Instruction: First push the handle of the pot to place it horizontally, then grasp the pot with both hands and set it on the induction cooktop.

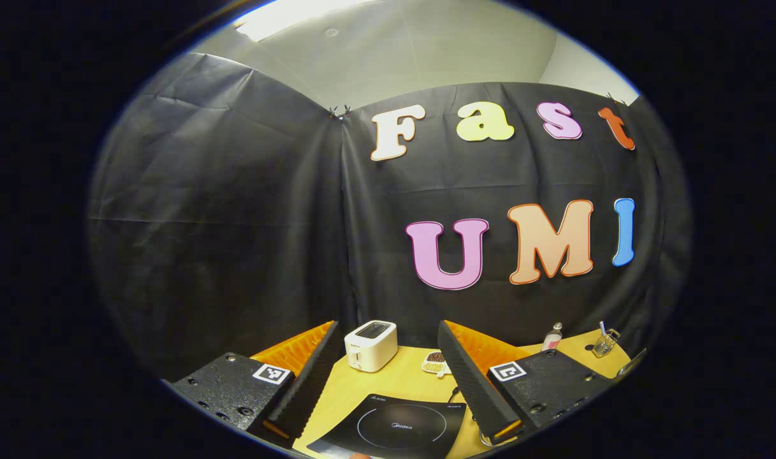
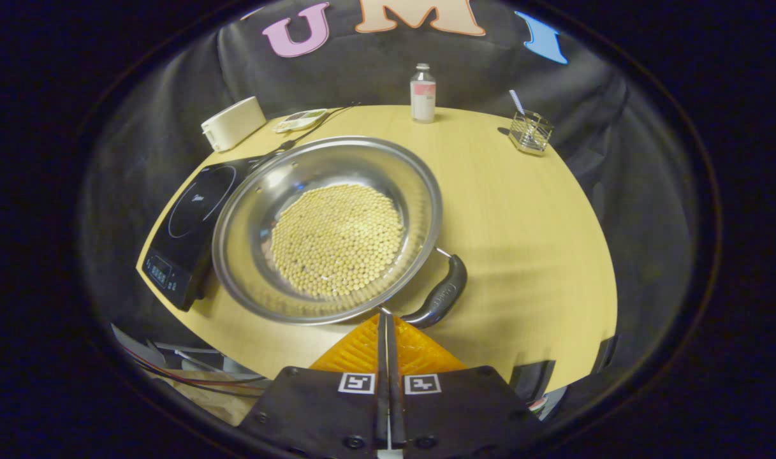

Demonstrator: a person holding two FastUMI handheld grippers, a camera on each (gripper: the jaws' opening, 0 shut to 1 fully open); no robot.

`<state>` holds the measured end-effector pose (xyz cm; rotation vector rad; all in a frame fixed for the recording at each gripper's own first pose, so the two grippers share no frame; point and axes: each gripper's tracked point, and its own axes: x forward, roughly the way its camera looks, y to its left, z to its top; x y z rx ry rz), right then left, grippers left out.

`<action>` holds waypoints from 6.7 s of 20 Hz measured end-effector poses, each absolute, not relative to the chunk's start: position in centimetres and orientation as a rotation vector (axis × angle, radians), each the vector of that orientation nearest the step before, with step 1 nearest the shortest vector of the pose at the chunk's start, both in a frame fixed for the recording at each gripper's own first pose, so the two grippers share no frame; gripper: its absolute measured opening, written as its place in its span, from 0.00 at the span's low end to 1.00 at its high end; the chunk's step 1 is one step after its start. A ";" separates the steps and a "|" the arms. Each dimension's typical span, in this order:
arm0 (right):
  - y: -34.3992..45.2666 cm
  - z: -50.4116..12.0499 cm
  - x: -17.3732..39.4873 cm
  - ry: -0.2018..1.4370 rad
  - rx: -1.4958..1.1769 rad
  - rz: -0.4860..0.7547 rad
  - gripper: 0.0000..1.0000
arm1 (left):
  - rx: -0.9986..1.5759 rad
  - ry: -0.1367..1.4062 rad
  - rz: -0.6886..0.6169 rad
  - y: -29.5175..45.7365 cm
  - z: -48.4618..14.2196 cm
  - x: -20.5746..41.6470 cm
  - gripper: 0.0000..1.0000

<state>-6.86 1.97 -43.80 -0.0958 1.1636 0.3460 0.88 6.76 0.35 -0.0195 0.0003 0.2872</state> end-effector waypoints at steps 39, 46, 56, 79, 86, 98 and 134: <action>-1.3 -31.7 3.7 0.690 -0.014 0.202 0.18 | -0.128 0.403 0.085 -1.9 -16.0 4.8 1.00; -0.9 -33.5 4.8 0.707 0.004 0.214 0.81 | -0.149 0.569 0.016 -4.5 -22.5 5.4 0.98; -2.0 -41.9 6.2 0.918 0.004 0.184 1.00 | -0.179 0.783 -0.070 -7.6 -29.5 5.5 1.00; 0.9 -51.1 2.4 1.329 0.214 0.225 0.97 | -0.186 1.140 -0.234 -11.2 -36.9 3.4 0.96; 1.0 -51.4 1.9 1.354 0.207 0.252 0.96 | -0.154 1.172 -0.323 -12.7 -38.1 3.8 0.90; 1.0 -52.3 2.2 1.379 0.212 0.267 0.84 | -0.009 1.257 -0.353 -14.0 -40.7 4.5 0.83; 0.0 -48.5 1.0 1.288 0.288 0.284 0.55 | -0.216 1.123 -0.204 -13.5 -36.9 -0.5 0.59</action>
